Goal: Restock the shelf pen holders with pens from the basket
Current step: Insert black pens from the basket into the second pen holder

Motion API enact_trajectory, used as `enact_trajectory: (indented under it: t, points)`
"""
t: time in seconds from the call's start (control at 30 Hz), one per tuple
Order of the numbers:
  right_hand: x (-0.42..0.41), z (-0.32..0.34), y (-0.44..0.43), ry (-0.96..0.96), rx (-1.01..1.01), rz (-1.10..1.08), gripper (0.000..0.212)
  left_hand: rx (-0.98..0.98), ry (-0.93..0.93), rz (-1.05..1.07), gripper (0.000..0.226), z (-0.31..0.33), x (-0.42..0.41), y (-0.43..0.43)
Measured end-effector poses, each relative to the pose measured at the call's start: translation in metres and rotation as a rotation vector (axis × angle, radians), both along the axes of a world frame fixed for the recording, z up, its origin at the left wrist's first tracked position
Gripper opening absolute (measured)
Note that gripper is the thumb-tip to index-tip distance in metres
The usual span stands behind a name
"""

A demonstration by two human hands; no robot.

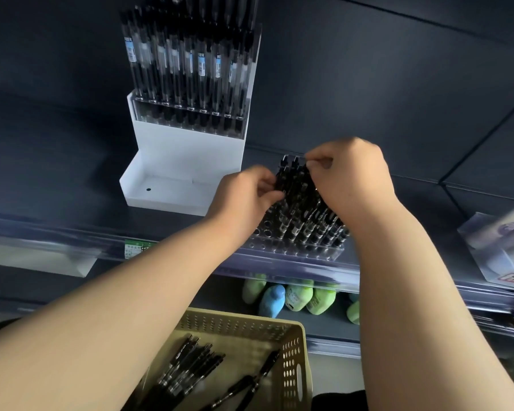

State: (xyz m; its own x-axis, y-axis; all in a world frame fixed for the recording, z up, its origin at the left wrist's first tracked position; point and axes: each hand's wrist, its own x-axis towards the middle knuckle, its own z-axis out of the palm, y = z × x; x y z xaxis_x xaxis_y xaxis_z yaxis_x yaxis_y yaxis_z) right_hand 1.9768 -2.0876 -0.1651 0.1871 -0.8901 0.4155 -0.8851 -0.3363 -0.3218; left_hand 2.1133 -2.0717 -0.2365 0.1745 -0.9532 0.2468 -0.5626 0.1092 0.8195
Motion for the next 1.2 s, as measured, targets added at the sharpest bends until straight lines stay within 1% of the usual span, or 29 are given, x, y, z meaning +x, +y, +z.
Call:
enact_trajectory:
  t: [0.13,0.2,0.27,0.33,0.4,0.43,0.5,0.57,0.63,0.7,0.77,0.8,0.9,0.97,1.03,1.1,1.2]
  points:
    - [-0.001,-0.001,0.006,0.068,-0.037,0.019,0.020,0.118,-0.044,-0.023,0.027,-0.006,0.006,0.002]
    - [-0.003,-0.002,0.009,0.113,-0.051,0.032,0.021,0.148,-0.129,-0.033,0.033,-0.004,0.009,0.004]
    - [-0.004,-0.004,0.014,0.163,-0.065,0.042,0.020,0.131,-0.326,-0.031,0.039,-0.001,0.014,0.011]
    - [-0.006,-0.008,0.022,0.221,-0.076,0.048,0.020,0.093,-0.557,-0.024,0.040,0.004,0.020,0.022]
    - [-0.007,-0.013,0.033,0.221,-0.121,0.066,0.018,0.054,-0.716,-0.042,0.039,0.008,0.026,0.035]
    - [-0.007,-0.015,0.039,0.195,-0.169,0.081,0.019,0.043,-0.752,-0.057,0.040,0.010,0.028,0.042]
    - [-0.010,-0.019,0.051,0.145,-0.277,0.100,0.024,0.040,-0.765,-0.081,0.042,0.013,0.033,0.055]
    - [-0.014,-0.021,0.062,0.149,-0.346,0.102,0.029,0.035,-0.784,-0.089,0.044,0.016,0.037,0.067]
    - [-0.017,-0.024,0.074,0.166,-0.380,0.110,0.030,0.035,-0.824,-0.098,0.044,0.018,0.041,0.079]
    - [-0.018,-0.033,0.086,0.182,-0.366,0.134,0.028,0.065,-0.828,-0.103,0.041,0.015,0.046,0.092]
    - [-0.015,-0.048,0.100,0.216,-0.260,0.174,0.028,0.100,-0.821,-0.119,0.038,0.006,0.051,0.107]
    - [-0.012,-0.058,0.108,0.241,-0.158,0.194,0.029,0.123,-0.825,-0.138,0.036,-0.002,0.052,0.115]
    - [-0.002,-0.092,0.128,0.377,0.262,0.204,0.035,0.268,-0.840,-0.204,0.033,-0.031,0.053,0.131]
    - [0.005,-0.117,0.138,0.491,0.454,0.195,0.033,0.372,-0.862,-0.238,0.031,-0.052,0.053,0.138]
    - [0.012,-0.137,0.147,0.570,0.588,0.195,0.031,0.453,-0.897,-0.265,0.025,-0.072,0.052,0.143]
    - [0.018,-0.155,0.155,0.617,0.709,0.183,0.036,0.545,-0.941,-0.284,0.020,-0.092,0.052,0.148]
    - [0.021,-0.179,0.164,0.651,0.864,0.157,0.042,0.669,-0.966,-0.301,0.024,-0.120,0.048,0.154]
